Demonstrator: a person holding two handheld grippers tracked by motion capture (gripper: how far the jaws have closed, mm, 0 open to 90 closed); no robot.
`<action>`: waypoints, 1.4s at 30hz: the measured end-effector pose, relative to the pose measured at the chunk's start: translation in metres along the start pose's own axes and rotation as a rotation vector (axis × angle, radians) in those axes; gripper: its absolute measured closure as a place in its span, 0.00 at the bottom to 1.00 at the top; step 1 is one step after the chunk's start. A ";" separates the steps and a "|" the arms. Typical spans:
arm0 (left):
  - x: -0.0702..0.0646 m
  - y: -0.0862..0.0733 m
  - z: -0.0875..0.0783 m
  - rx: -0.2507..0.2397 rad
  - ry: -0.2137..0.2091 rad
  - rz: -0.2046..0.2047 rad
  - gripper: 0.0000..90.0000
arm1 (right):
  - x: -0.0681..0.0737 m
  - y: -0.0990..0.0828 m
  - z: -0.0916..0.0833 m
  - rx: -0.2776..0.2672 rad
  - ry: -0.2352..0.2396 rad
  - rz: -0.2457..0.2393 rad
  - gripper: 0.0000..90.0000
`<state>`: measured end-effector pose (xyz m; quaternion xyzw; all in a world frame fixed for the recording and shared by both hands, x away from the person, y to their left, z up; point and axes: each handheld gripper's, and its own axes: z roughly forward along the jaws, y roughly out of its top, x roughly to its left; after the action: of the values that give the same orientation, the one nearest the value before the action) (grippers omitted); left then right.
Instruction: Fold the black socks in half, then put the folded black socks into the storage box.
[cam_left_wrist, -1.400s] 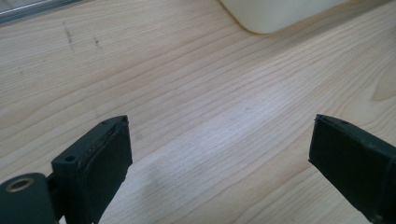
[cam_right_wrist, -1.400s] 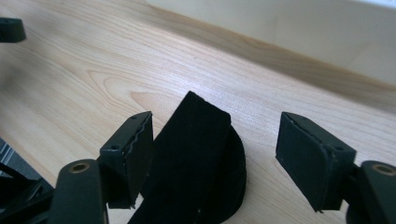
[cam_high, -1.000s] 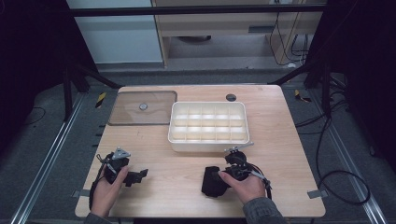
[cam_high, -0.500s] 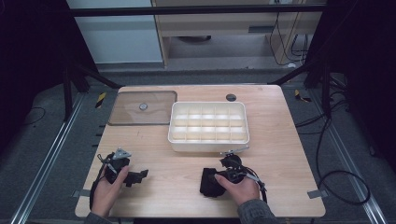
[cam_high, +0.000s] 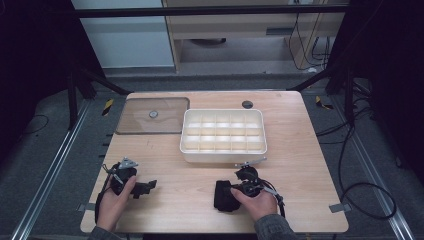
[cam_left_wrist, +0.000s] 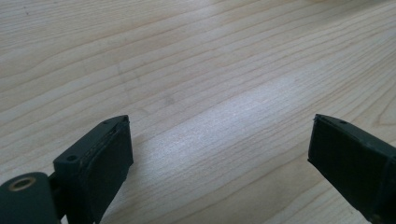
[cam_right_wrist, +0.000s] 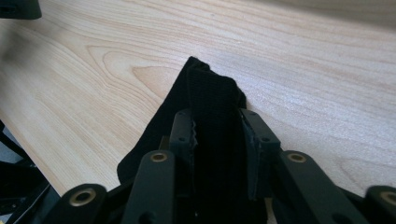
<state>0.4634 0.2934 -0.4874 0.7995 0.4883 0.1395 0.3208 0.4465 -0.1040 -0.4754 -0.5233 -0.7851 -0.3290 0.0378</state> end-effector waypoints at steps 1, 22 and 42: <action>0.001 0.000 0.000 -0.002 0.002 -0.003 0.07 | 0.001 0.000 -0.001 -0.004 -0.001 -0.008 0.78; 0.020 -0.007 0.005 -0.022 0.071 -0.044 0.05 | -0.014 0.022 -0.093 -0.184 -0.144 -0.065 0.77; 0.019 -0.011 0.008 -0.041 0.098 0.011 0.03 | -0.034 0.066 -0.137 -0.278 -0.262 -0.102 0.75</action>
<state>0.4695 0.3102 -0.5023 0.7877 0.4961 0.1901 0.3120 0.4785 -0.1920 -0.3512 -0.5215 -0.7557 -0.3649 -0.1542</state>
